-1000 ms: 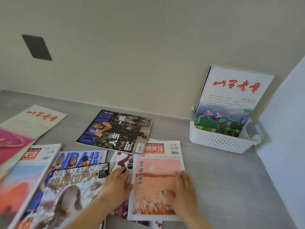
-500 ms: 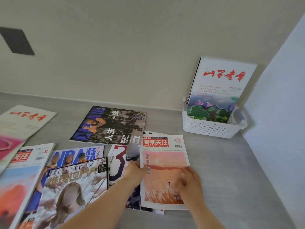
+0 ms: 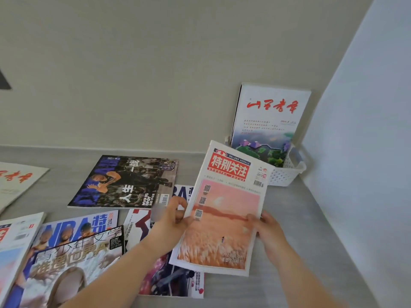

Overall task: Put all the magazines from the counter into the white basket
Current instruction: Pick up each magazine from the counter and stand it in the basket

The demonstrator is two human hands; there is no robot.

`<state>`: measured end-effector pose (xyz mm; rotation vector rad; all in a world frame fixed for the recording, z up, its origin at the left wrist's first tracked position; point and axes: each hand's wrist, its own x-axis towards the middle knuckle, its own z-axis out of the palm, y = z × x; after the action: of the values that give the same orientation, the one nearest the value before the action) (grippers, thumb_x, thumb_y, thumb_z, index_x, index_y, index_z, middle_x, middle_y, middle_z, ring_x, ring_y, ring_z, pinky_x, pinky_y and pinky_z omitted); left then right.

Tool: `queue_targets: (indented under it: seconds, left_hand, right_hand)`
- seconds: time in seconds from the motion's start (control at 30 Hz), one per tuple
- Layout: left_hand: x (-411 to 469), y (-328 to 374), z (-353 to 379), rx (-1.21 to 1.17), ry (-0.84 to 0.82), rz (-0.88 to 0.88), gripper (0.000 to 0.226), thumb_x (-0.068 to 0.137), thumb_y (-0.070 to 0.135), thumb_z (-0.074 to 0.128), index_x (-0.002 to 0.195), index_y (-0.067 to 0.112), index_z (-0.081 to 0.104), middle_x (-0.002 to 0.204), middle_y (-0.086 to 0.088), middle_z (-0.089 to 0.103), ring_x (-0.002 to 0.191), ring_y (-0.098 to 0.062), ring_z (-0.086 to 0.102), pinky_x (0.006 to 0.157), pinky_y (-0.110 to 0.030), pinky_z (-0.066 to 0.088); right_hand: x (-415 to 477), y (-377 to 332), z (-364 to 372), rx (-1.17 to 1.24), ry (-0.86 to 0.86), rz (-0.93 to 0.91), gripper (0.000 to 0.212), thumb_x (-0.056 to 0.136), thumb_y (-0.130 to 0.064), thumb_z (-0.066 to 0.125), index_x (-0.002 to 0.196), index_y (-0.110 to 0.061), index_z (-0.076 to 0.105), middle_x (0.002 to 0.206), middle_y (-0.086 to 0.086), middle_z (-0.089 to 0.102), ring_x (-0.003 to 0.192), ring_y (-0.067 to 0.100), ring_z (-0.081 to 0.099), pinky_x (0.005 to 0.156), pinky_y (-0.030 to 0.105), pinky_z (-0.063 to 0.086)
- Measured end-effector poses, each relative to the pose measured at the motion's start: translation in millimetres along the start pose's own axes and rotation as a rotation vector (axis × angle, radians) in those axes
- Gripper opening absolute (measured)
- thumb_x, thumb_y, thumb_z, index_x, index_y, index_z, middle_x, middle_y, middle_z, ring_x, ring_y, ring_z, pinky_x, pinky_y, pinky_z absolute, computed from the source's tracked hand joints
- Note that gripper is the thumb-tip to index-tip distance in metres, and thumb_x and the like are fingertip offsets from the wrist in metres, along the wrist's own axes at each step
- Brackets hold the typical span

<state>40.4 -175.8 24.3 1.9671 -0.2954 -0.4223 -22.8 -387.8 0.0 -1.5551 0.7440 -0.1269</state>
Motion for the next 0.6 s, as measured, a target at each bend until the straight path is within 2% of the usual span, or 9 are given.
queue_targets:
  seconds: [0.03,0.07,0.13,0.2,0.27,0.33,0.4,0.5,0.6]
  left_hand:
    - [4.0,6.6,-2.9,0.005,0.025,0.03,0.029,0.086,0.002,0.052,0.077,0.026,0.039,0.056,0.038,0.061,0.053,0.011,0.058,0.048,-0.005,0.045]
    - [8.3,14.0,-5.7,0.001,0.049,0.05,0.03,0.086,0.002,0.052,0.077,0.027,0.039,0.056,0.039,0.062,0.053,0.009,0.059,0.049,-0.007,0.047]
    - [19.8,29.6,-8.7,-0.006,0.085,0.076,0.03,0.086,0.005,0.054,0.078,0.03,0.039,0.056,0.02,0.069,0.06,0.001,0.061,0.056,-0.016,0.051]
    - [34.6,47.7,-8.9,0.011,0.13,0.112,0.028,0.085,0.008,0.055,0.082,0.032,0.041,0.069,0.015,0.066,0.066,-0.005,0.062,0.058,-0.021,0.052]
    - [54.5,68.9,-5.3,0.055,0.168,0.173,0.028,0.086,0.007,0.053,0.103,0.028,0.043,0.082,0.01,0.064,0.068,-0.004,0.062,0.054,-0.019,0.049]
    - [78.3,91.4,0.6,0.104,0.208,0.239,0.035,0.087,0.008,0.051,0.118,0.02,0.041,0.092,0.001,0.066,0.07,-0.013,0.063,0.058,-0.025,0.051]
    - [103.8,114.2,6.9,0.145,0.271,0.296,0.025,0.087,0.012,0.051,0.113,0.011,0.051,0.102,-0.008,0.068,0.077,-0.018,0.057,0.067,-0.028,0.047]
    - [141.6,143.8,17.5,0.194,0.32,0.326,0.021,0.089,0.018,0.05,0.101,0.007,0.062,0.1,-0.012,0.069,0.074,-0.023,0.056,0.069,-0.03,0.047]
    - [175.7,161.1,28.3,0.243,0.315,0.314,0.024,0.089,0.021,0.049,0.1,0.007,0.064,0.1,-0.013,0.07,0.077,-0.025,0.057,0.074,-0.033,0.048]
  right_hand:
    - [2.4,-9.8,-4.3,0.025,-0.016,-0.04,0.023,0.083,-0.002,0.052,0.105,-0.005,0.06,0.097,0.009,0.065,0.088,0.025,0.061,0.073,0.032,0.05]
    - [5.3,-20.5,-8.5,0.032,-0.023,-0.078,0.021,0.083,0.0,0.052,0.1,-0.008,0.061,0.093,0.008,0.066,0.086,0.025,0.062,0.077,0.035,0.05]
    - [12.1,-45.5,-17.0,0.026,-0.021,-0.144,0.021,0.081,0.0,0.054,0.095,-0.012,0.062,0.086,0.003,0.067,0.08,0.019,0.063,0.075,0.032,0.051]
    - [21.0,-73.2,-25.5,-0.011,0.015,-0.228,0.02,0.08,-0.002,0.057,0.089,-0.019,0.063,0.081,-0.005,0.066,0.075,0.012,0.062,0.066,0.021,0.051]
    - [31.8,-101.5,-34.5,-0.029,0.072,-0.334,0.021,0.08,-0.003,0.059,0.088,-0.023,0.063,0.081,-0.006,0.065,0.074,0.012,0.061,0.065,0.02,0.049]
    - [43.3,-127.0,-44.2,-0.037,0.144,-0.431,0.022,0.08,-0.004,0.059,0.09,-0.023,0.064,0.083,-0.002,0.064,0.07,0.009,0.059,0.066,0.021,0.048]
    - [55.1,-149.4,-54.3,-0.013,0.211,-0.526,0.02,0.08,-0.004,0.058,0.093,-0.017,0.066,0.08,-0.004,0.064,0.064,0.0,0.059,0.057,0.011,0.049]
    - [76.2,-175.0,-70.0,0.036,0.286,-0.614,0.024,0.081,-0.001,0.056,0.095,-0.019,0.064,0.073,-0.01,0.062,0.05,-0.012,0.058,0.045,0.001,0.042]
    - [103.6,-183.0,-82.2,0.03,0.324,-0.61,0.026,0.081,0.001,0.056,0.101,-0.015,0.061,0.085,-0.003,0.061,0.047,-0.014,0.053,0.042,-0.001,0.037]
